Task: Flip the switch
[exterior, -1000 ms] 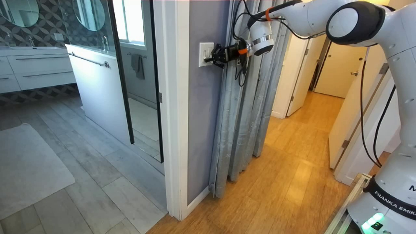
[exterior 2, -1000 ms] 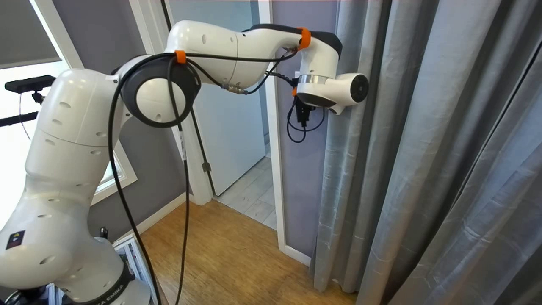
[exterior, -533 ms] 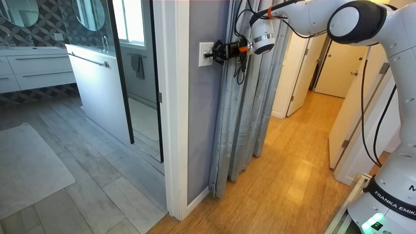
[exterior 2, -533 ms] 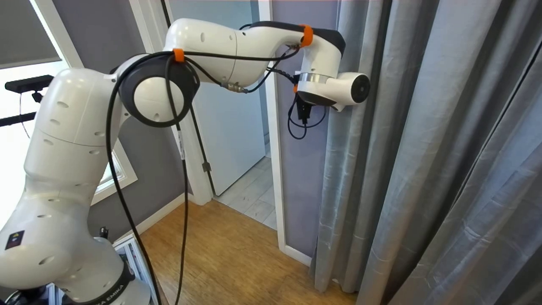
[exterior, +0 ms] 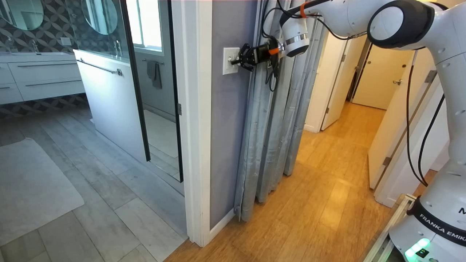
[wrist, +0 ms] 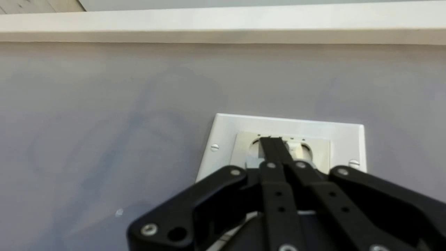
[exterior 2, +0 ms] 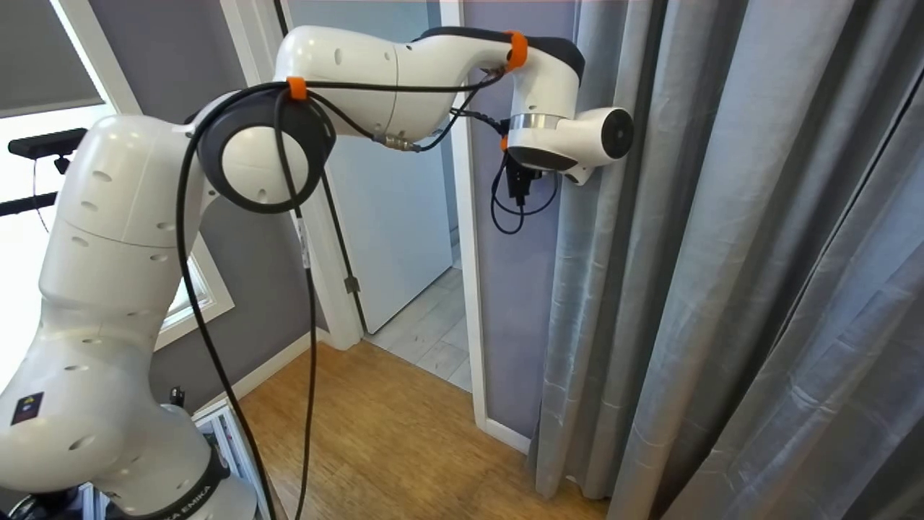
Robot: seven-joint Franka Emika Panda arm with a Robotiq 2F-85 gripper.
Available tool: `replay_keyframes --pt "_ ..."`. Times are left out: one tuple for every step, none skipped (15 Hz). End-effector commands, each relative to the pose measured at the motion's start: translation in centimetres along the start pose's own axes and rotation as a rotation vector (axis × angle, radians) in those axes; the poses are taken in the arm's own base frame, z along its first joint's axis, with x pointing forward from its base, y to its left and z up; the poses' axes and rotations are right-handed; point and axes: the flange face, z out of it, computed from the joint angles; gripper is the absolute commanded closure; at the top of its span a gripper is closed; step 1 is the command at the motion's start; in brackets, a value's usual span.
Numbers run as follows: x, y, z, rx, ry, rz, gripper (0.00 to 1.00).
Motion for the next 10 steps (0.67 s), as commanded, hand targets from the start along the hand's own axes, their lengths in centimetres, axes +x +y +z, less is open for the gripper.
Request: replay_keyframes --pt "-0.9 -2.2 -2.2 -0.135 0.000 0.014 1.00" --pt "-1.3 -2.6 -2.9 -0.179 -0.009 0.010 1.00" --pt "-1.6 -2.9 -3.4 -0.219 -0.016 0.003 1.00" --pt "-2.2 -3.3 -3.8 -0.263 -0.036 -0.005 1.00" --pt "-2.9 -3.7 -4.1 -0.306 -0.067 -0.014 1.00" --pt "-3.7 -4.1 -4.5 -0.361 -0.090 -0.027 1.00" --pt "-4.4 -4.6 -4.9 -0.404 -0.115 -0.044 1.00" --pt "-5.2 -5.1 -5.3 -0.455 -0.136 -0.065 1.00" --pt "-6.1 -5.8 -5.6 -0.495 -0.157 -0.089 1.00" --pt "-6.9 -6.5 -6.1 -0.548 -0.162 -0.119 1.00"
